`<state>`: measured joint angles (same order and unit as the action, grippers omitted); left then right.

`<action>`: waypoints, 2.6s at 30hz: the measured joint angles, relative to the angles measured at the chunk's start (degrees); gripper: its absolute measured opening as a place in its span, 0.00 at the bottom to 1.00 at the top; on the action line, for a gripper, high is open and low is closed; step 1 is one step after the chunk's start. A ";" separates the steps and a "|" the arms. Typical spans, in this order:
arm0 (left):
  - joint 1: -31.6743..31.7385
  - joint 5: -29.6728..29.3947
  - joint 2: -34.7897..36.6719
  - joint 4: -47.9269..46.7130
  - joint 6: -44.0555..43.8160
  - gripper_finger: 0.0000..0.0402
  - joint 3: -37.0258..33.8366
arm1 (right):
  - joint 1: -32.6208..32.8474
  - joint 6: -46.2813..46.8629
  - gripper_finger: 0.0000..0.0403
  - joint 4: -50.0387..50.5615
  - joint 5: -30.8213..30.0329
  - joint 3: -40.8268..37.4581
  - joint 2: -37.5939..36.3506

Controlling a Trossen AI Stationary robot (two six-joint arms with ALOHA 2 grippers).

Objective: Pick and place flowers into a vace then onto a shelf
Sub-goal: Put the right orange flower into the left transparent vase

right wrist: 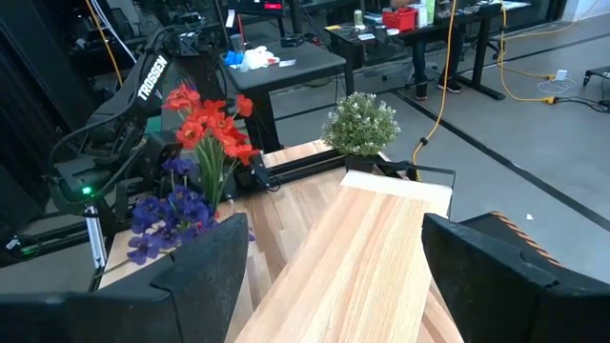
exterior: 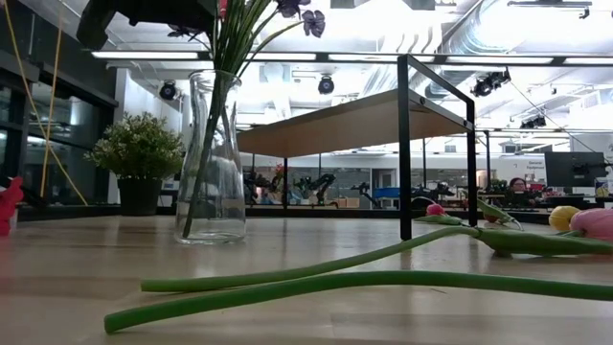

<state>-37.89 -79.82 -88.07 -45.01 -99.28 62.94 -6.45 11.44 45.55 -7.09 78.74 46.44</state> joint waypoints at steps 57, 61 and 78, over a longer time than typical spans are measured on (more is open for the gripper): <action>-0.04 15.99 0.15 1.15 5.09 0.57 -0.02 | 0.00 -0.46 0.75 0.03 0.00 0.00 0.00; -0.04 16.06 0.15 0.98 5.00 0.57 0.00 | 0.02 -1.12 0.75 0.03 0.00 0.00 0.00; -2.80 13.90 0.94 2.02 4.52 0.57 -0.05 | -0.01 -1.44 0.75 -0.30 0.00 0.00 0.00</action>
<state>-40.69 -65.92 -87.13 -43.00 -94.76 62.89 -6.46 10.00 45.25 -7.09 78.74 46.44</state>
